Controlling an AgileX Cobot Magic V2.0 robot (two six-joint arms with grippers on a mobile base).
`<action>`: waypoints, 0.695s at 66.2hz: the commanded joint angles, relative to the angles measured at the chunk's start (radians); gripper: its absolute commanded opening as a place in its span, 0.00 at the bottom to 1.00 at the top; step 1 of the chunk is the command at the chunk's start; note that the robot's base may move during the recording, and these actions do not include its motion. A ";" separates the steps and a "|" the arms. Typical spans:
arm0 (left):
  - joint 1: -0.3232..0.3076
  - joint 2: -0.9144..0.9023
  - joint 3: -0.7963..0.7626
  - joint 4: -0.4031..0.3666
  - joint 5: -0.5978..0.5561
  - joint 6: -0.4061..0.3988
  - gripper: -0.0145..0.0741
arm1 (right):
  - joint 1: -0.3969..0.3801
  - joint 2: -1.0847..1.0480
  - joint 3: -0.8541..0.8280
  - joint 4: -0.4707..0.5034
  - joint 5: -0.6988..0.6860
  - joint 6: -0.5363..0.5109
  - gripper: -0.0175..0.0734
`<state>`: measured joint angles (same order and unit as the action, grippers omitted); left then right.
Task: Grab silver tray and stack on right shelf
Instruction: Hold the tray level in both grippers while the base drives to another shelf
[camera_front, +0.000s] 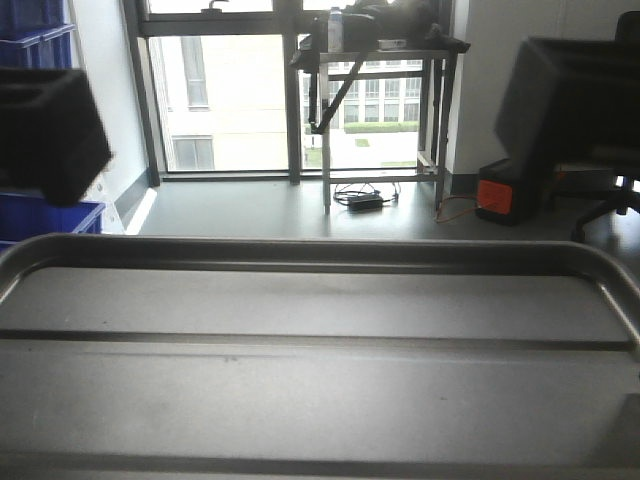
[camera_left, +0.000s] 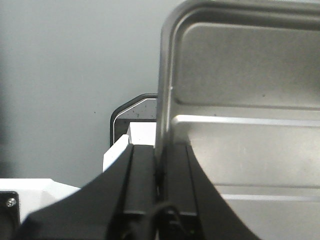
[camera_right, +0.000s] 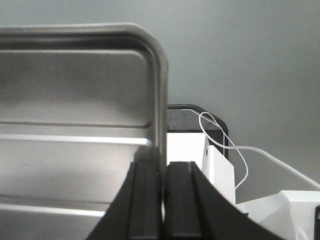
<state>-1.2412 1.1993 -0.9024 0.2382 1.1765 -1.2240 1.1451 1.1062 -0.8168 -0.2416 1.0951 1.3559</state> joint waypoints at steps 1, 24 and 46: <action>-0.007 -0.026 -0.022 0.034 0.162 -0.008 0.05 | -0.005 -0.022 -0.021 -0.042 0.024 -0.006 0.27; -0.007 -0.026 -0.022 0.034 0.162 -0.008 0.05 | -0.005 -0.022 -0.021 -0.042 0.024 -0.006 0.27; -0.007 -0.026 -0.022 0.034 0.162 -0.008 0.05 | -0.005 -0.022 -0.021 -0.042 0.024 -0.006 0.27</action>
<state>-1.2412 1.1993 -0.9024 0.2382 1.1765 -1.2240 1.1451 1.1062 -0.8168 -0.2416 1.0945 1.3559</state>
